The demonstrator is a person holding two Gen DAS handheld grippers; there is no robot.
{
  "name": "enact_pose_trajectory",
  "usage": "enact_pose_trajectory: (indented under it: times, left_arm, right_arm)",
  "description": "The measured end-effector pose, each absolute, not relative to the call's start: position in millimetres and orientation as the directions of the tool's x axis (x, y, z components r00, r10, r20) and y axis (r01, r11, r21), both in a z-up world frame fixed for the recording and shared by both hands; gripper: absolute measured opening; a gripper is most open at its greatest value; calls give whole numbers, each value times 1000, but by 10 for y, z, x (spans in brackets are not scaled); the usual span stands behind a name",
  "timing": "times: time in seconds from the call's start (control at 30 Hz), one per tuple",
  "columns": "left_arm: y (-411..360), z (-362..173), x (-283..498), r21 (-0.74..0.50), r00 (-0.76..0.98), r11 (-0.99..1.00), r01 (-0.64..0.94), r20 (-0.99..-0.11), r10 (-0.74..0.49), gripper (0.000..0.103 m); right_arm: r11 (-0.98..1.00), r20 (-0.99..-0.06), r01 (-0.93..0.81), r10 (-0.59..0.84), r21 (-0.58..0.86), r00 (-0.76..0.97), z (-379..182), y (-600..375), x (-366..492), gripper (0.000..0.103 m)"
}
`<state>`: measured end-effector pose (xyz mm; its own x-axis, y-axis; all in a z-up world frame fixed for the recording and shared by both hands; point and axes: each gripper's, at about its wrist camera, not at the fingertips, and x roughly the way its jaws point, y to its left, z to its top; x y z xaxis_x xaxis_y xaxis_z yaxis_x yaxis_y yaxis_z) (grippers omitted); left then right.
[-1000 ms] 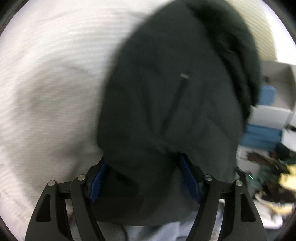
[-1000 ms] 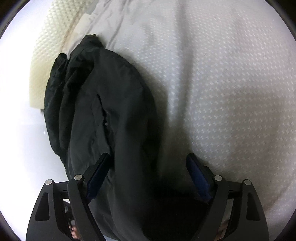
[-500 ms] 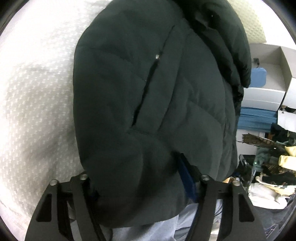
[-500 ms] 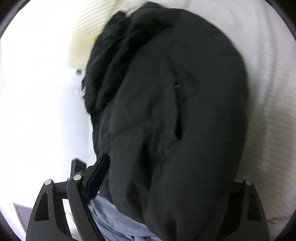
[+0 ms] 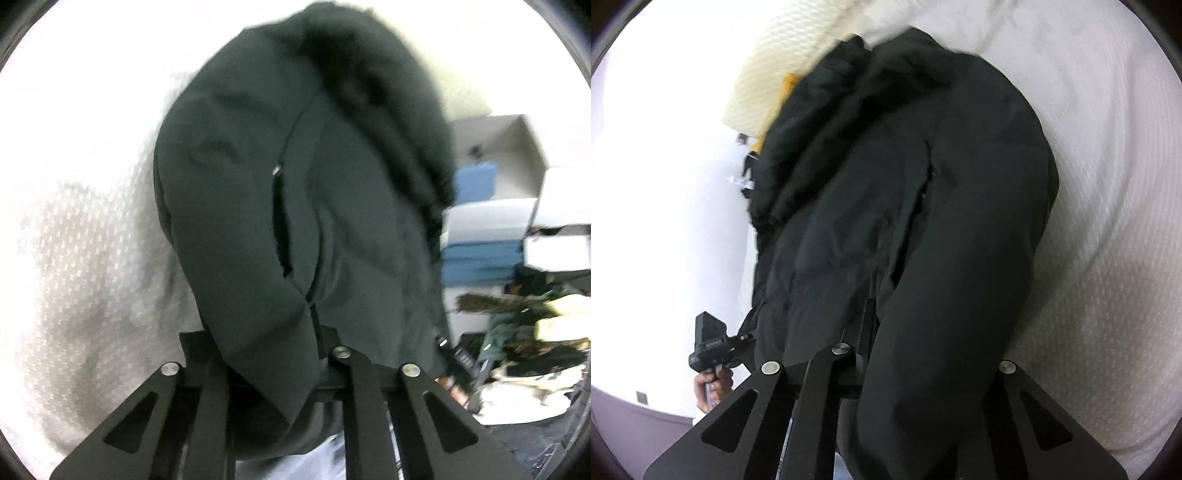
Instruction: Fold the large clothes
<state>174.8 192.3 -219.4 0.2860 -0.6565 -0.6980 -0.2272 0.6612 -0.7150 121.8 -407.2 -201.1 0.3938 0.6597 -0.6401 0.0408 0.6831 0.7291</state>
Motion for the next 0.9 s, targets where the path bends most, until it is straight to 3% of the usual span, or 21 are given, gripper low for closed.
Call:
enact_pose_trajectory:
  times: [0.1, 0.6, 0.9]
  left_arm:
    - [1992, -2001, 1643, -780, 376, 597, -188, -618, -690, 7]
    - [2507, -724, 955, -843, 532, 537, -26, -467, -707, 1]
    - [2492, -39, 72, -801, 526, 598, 32, -495, -691, 1]
  right_arm:
    - [664, -594, 1, 669, 748, 448, -1815, -4180, 1108, 7]
    - [589, -317, -288, 712, 755, 626, -339, -4467, 470, 5]
    - [585, -286, -324, 717, 743, 636, 27, -4383, -410, 5]
